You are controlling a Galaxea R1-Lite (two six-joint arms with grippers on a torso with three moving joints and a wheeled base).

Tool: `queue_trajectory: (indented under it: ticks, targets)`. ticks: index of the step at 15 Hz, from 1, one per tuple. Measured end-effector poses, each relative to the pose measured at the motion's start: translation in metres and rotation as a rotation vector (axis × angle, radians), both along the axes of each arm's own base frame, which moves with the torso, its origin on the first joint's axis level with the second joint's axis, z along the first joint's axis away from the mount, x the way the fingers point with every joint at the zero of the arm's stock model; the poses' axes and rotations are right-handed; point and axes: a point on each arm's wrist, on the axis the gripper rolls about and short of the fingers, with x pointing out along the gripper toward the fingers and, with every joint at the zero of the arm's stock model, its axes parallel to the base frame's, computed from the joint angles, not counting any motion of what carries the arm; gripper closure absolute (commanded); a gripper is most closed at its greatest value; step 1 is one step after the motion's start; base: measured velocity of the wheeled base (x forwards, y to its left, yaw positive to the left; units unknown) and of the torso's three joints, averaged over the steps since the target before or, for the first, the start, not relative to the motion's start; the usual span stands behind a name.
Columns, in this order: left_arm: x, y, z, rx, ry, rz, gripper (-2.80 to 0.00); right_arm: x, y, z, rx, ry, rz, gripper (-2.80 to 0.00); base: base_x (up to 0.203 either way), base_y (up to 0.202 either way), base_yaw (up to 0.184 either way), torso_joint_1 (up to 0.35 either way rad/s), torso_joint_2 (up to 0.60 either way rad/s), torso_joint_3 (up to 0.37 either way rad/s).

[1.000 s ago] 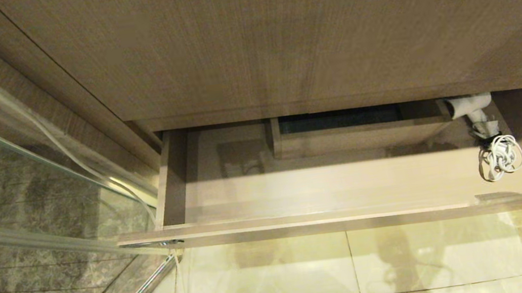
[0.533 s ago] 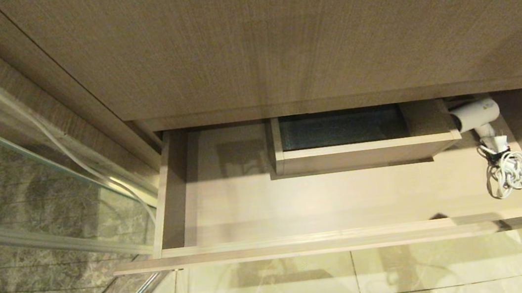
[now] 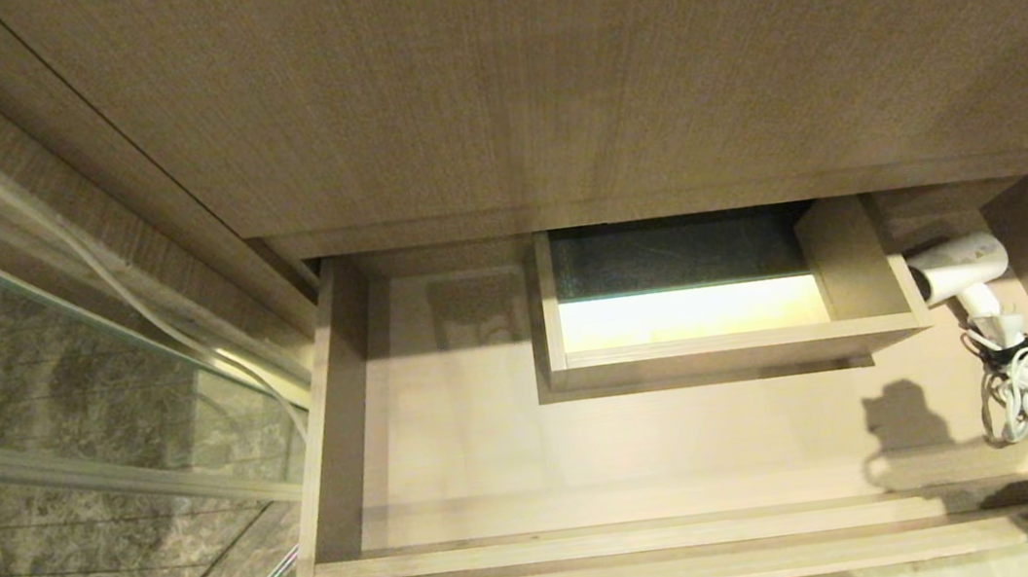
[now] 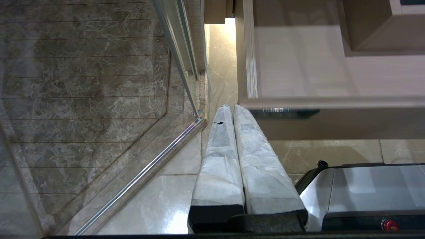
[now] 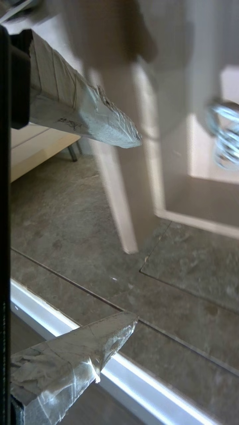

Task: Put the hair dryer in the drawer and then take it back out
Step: Pull open the drawer

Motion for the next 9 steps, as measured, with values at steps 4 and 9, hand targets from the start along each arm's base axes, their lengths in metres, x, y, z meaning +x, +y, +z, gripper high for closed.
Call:
queue_trajectory:
  ticks: [4,9]
  targets:
    - [0.000,0.000,0.000,0.000,-0.001,0.000,0.00,0.022,-0.016,0.014,0.001,-0.034,-0.043,-2.80,0.000,0.000,0.000,0.000,0.00,0.000]
    - [0.000,0.000,0.000,0.000,-0.001,0.000,0.00,0.029,-0.019,0.005,0.043,0.009,-0.020,-2.80,0.000,0.000,0.000,0.000,0.00,0.000]
